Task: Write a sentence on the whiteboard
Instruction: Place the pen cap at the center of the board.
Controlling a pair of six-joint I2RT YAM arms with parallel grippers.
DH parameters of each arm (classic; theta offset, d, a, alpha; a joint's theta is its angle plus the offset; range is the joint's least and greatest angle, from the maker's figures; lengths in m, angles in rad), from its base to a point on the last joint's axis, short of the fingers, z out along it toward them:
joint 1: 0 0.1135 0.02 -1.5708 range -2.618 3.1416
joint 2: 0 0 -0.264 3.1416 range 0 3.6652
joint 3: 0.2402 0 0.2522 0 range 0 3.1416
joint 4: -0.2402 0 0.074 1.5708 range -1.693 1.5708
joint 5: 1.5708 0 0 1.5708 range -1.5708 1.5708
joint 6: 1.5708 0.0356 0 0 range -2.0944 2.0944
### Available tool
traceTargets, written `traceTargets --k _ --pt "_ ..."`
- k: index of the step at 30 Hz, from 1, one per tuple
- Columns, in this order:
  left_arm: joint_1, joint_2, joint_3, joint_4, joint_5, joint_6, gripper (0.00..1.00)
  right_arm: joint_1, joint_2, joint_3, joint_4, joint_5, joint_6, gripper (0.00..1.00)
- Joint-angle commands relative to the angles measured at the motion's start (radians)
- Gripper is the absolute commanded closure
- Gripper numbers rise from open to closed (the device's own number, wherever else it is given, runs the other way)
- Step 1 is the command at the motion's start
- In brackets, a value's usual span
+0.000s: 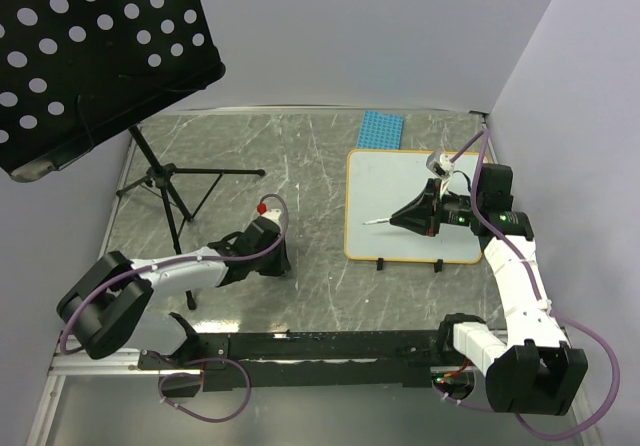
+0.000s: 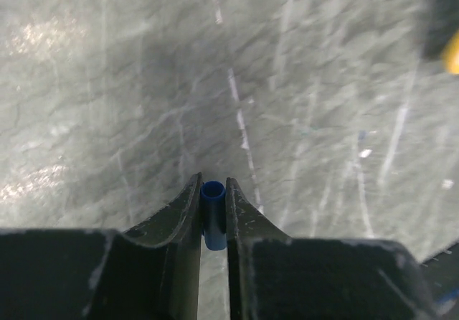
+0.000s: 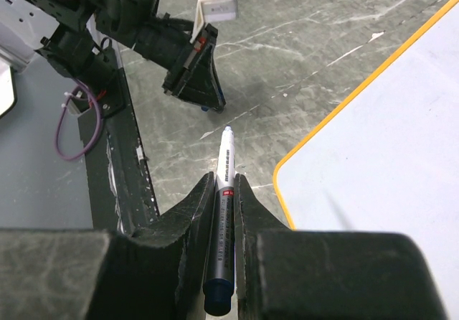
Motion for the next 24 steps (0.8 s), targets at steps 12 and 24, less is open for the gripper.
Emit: traceTargets --k 12,24 --pt "-0.044 -0.053 0.04 -0.124 -0.205 -0.037 0.57 -0.021 0.009 0.0 0.011 -0.026 -0.025 1.0" --pt "-0.036 -0.356 0.035 -0.101 -0.338 0.02 0.01 -0.043 0.001 0.014 -0.058 -0.043 -0.131 1.0"
